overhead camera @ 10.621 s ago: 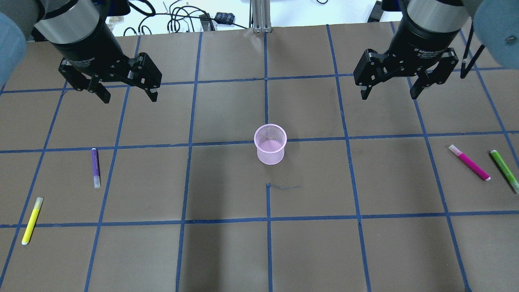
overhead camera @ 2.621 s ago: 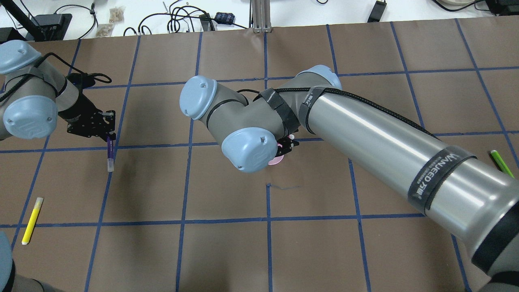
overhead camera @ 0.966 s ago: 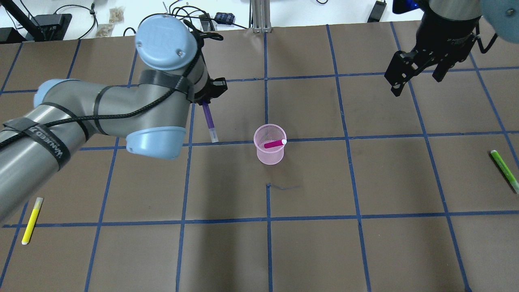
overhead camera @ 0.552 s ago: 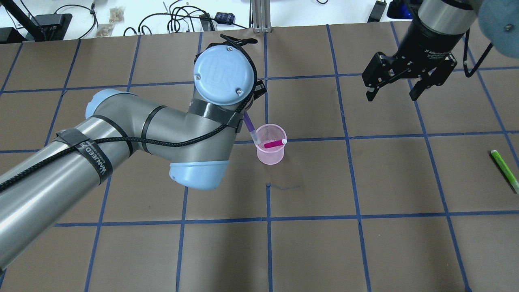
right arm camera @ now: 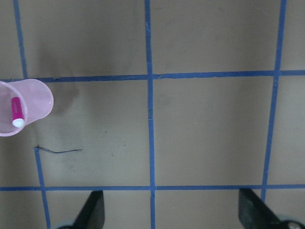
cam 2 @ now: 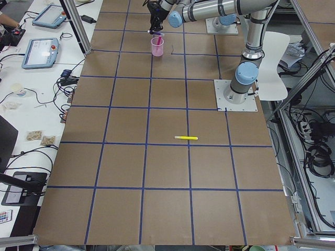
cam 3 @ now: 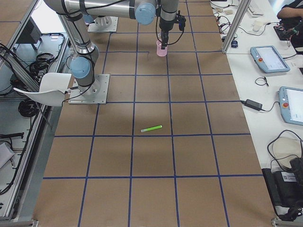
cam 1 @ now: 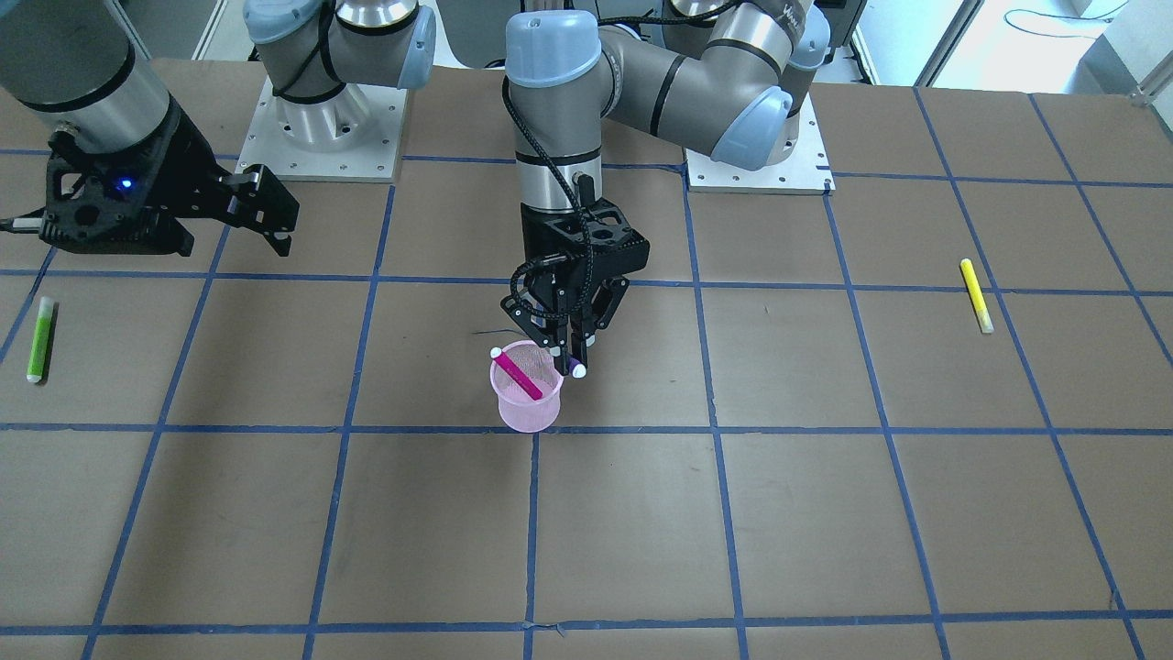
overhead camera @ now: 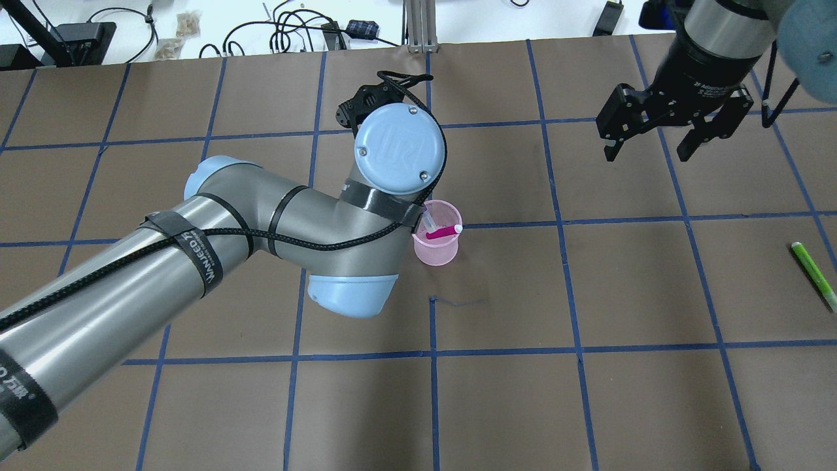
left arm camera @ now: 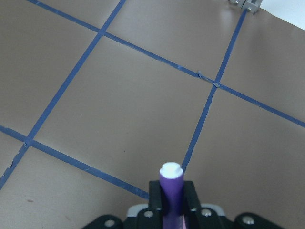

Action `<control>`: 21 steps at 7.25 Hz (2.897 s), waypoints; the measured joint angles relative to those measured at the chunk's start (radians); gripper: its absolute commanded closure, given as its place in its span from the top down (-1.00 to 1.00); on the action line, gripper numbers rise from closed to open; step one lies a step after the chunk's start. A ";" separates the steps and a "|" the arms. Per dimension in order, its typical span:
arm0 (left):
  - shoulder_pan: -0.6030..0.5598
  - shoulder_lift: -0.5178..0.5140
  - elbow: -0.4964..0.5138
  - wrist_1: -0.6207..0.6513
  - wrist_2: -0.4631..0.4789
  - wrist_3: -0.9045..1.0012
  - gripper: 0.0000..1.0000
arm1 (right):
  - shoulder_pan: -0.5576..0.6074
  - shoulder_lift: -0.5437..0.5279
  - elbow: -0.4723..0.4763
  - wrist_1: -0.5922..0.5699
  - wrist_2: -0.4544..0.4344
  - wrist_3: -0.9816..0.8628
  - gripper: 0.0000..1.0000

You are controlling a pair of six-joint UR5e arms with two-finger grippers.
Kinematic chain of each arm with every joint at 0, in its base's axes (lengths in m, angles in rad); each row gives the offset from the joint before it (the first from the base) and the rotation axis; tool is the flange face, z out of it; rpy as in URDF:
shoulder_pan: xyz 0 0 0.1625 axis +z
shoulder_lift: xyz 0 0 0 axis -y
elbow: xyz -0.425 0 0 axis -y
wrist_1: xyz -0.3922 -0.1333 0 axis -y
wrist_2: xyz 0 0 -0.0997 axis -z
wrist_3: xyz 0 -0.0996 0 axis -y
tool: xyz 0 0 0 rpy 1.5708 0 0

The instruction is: Insert purple and pink pens into pink cup

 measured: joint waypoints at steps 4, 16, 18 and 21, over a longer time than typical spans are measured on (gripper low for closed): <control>-0.015 -0.059 -0.002 0.061 0.085 -0.013 -1.00 | 0.032 -0.031 0.045 -0.016 -0.034 0.085 1.00; -0.050 -0.119 -0.022 0.124 0.126 -0.033 0.68 | 0.036 -0.051 0.048 -0.016 -0.041 0.100 1.00; -0.050 -0.119 -0.021 0.125 0.127 -0.033 0.68 | 0.038 -0.054 0.051 -0.011 -0.047 0.103 1.00; -0.050 -0.117 -0.021 0.125 0.127 -0.032 0.97 | 0.054 -0.061 0.072 -0.028 -0.045 0.118 1.00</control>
